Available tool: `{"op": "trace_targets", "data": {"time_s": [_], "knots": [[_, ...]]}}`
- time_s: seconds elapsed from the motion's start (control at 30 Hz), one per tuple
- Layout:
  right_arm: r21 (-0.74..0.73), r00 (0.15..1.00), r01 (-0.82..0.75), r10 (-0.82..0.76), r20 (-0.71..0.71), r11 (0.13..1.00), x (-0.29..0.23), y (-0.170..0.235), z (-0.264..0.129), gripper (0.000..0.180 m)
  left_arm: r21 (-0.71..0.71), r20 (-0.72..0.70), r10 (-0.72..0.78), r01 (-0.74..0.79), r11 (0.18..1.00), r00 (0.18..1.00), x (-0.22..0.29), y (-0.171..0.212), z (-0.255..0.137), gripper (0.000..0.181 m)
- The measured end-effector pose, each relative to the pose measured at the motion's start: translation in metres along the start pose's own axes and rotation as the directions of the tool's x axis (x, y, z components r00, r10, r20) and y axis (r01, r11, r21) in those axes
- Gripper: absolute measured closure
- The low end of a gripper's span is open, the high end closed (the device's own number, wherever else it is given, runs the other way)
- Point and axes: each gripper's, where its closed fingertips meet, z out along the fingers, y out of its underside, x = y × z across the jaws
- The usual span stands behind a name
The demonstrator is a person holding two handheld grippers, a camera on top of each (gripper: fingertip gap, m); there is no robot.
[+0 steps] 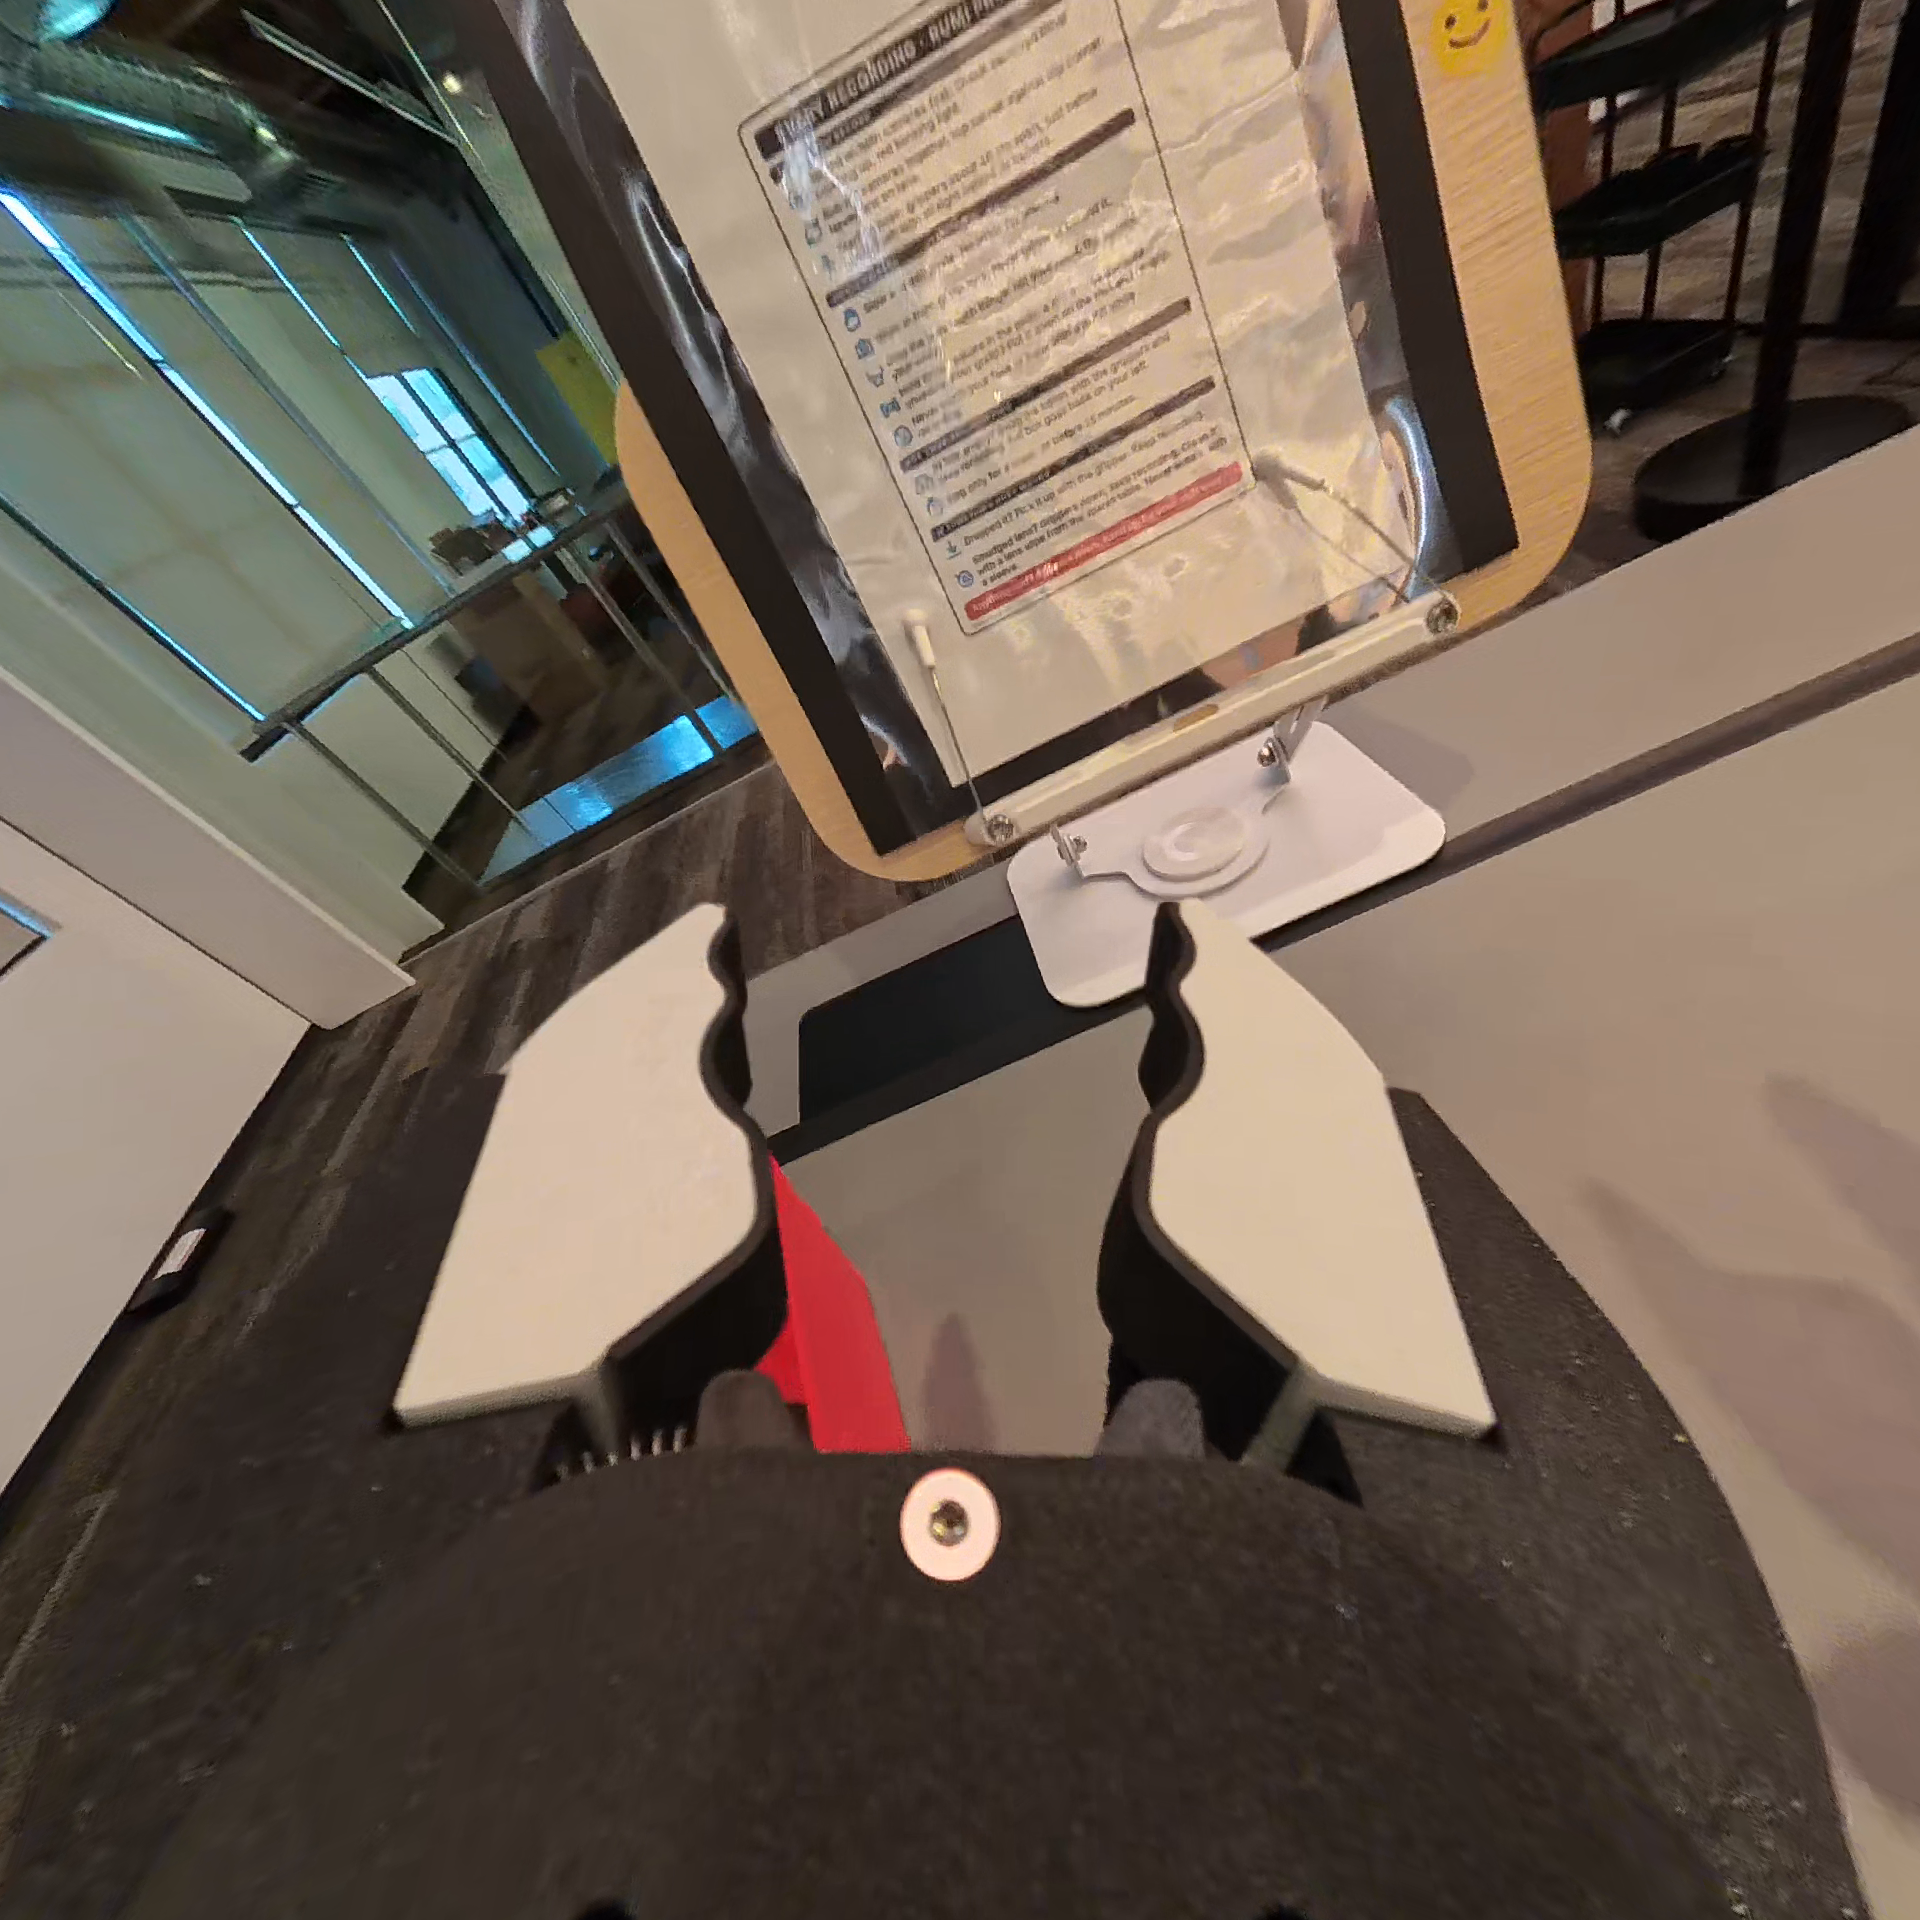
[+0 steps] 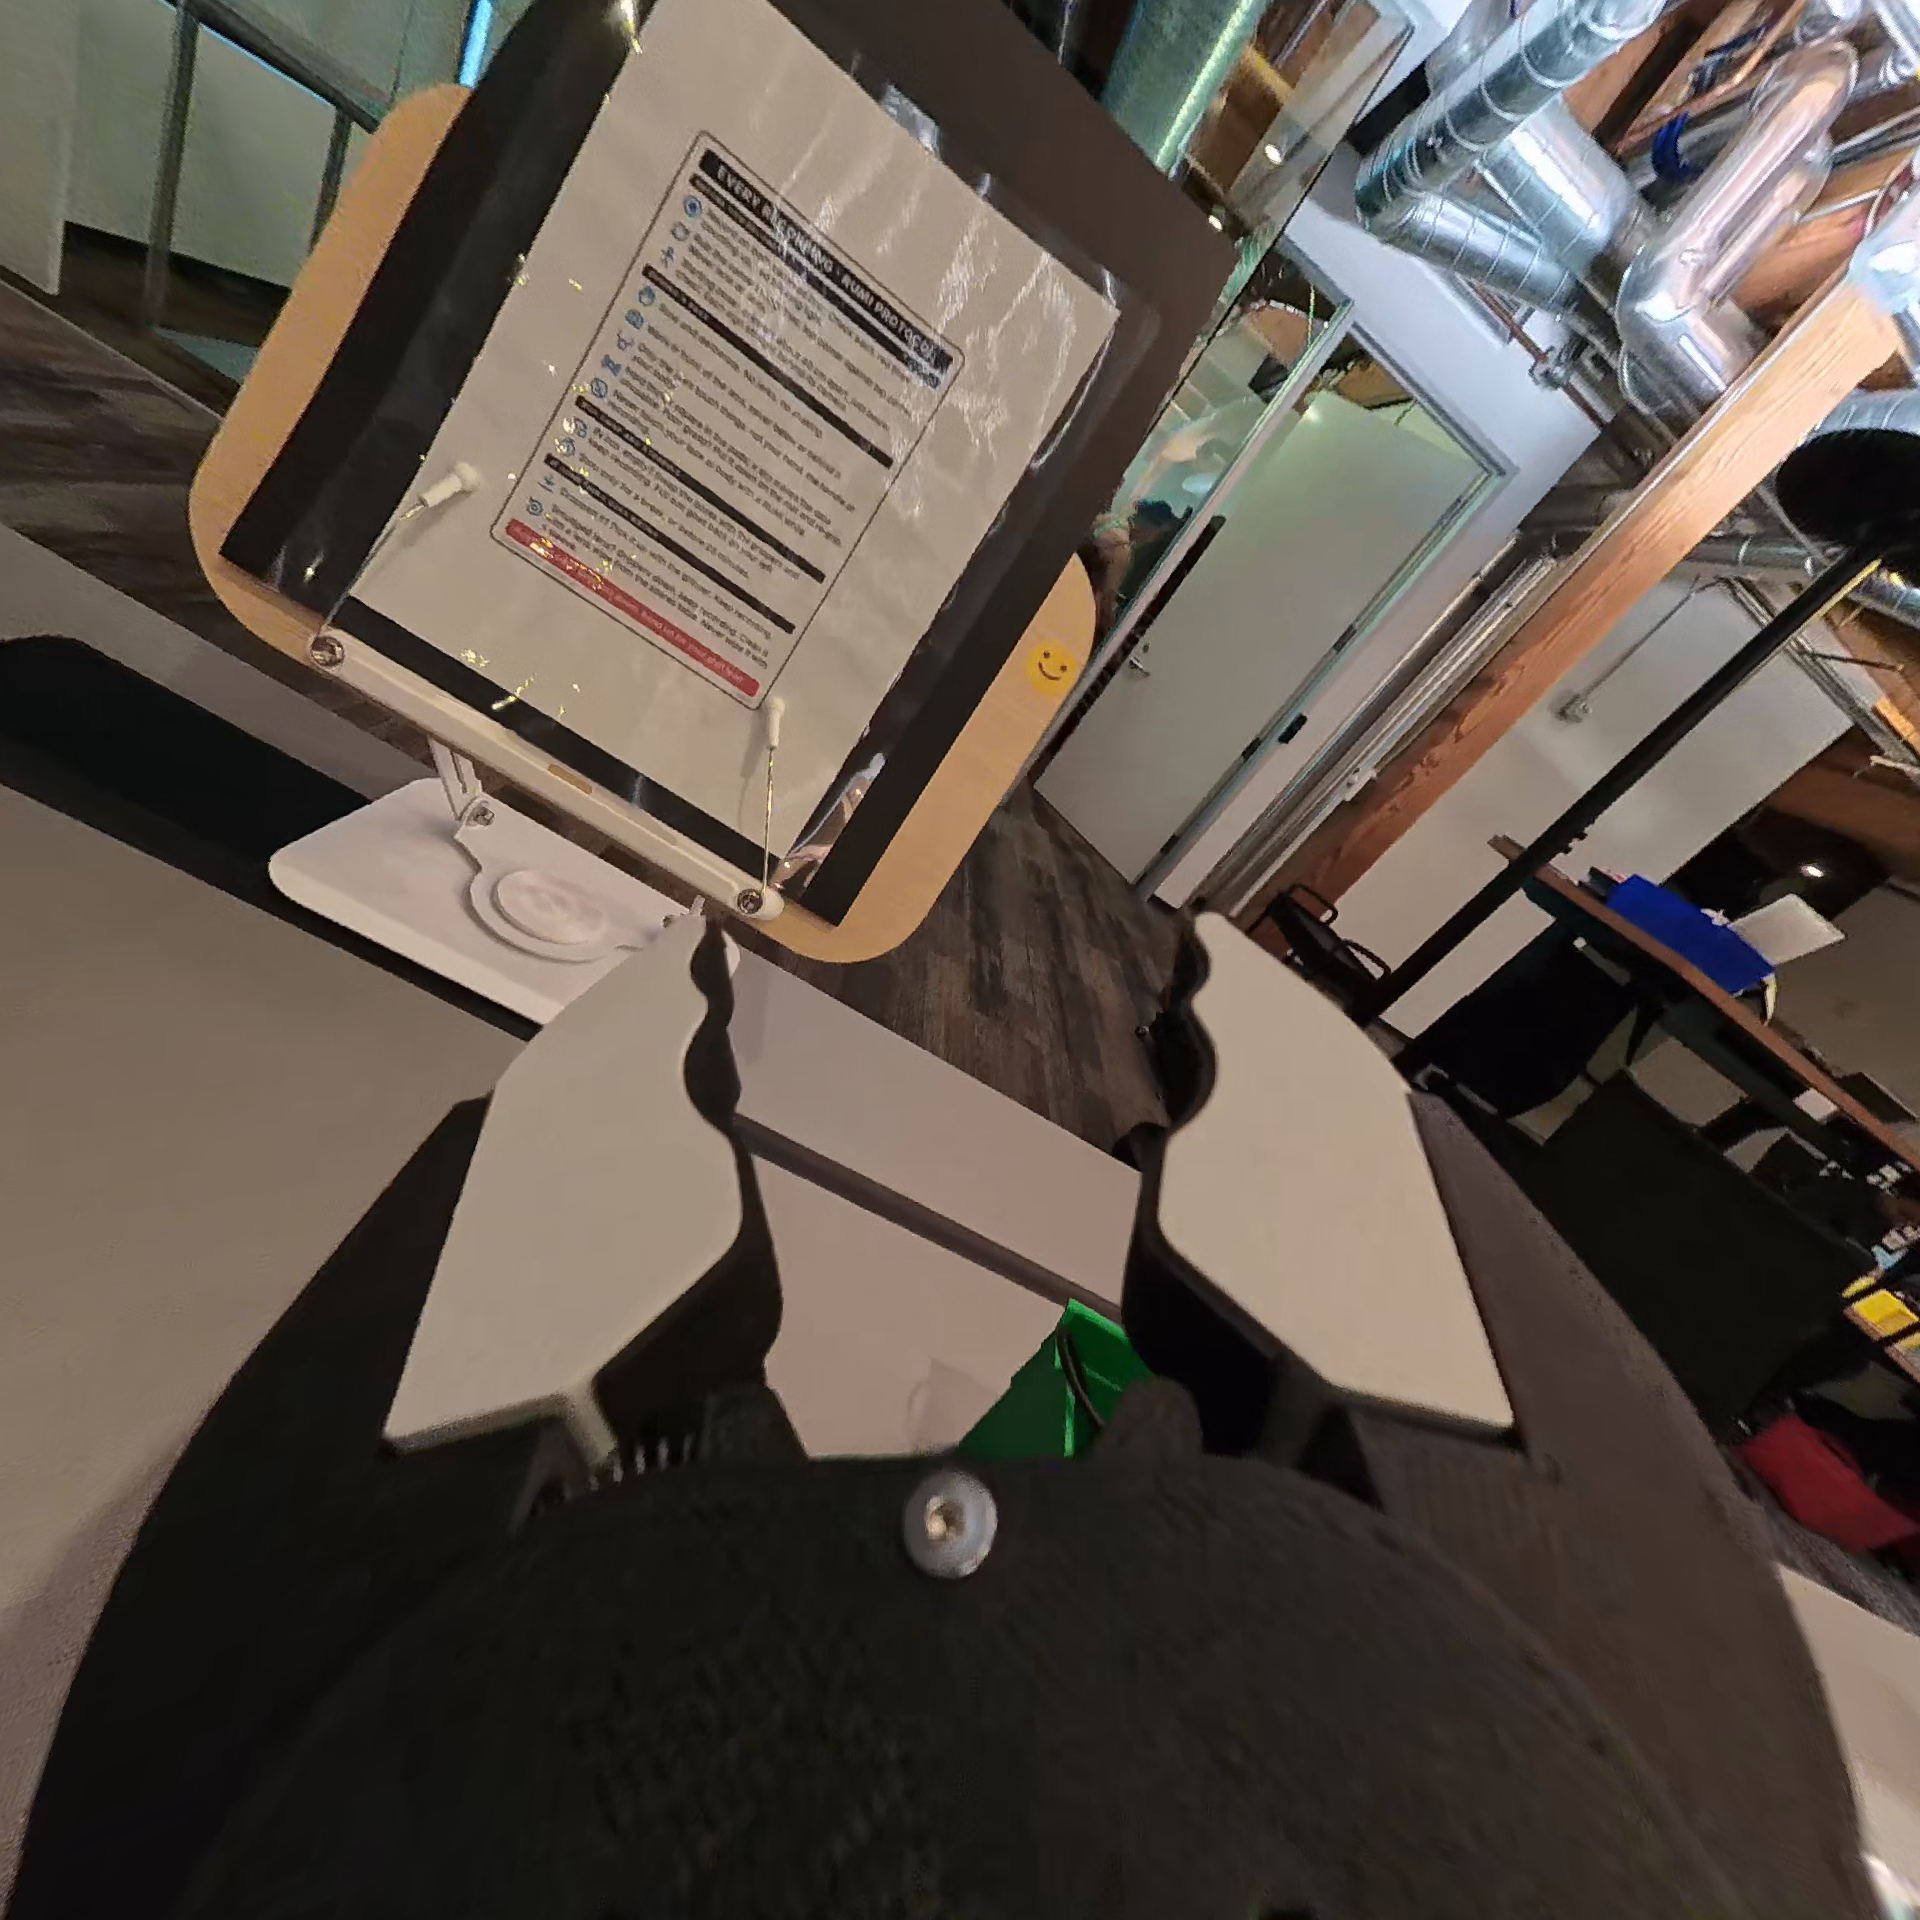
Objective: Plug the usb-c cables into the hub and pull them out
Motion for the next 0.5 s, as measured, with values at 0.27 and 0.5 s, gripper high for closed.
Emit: {"op": "trace_targets", "data": {"time_s": [0.27,0.5], "knots": [[-0.023,0.996,-0.043,0.045,0.074,0.999,0.013,0.013,0.005,0.106,-0.429,0.116,-0.138,0.175,0.886,0.984,-0.138,0.101,-0.064,0.115],[-0.074,0.994,-0.038,0.045,0.100,0.997,0.021,0.030,0.012,0.106,-0.677,0.277,-0.464,0.513,0.528,0.842,-0.197,0.226,-0.135,0.119]]}}
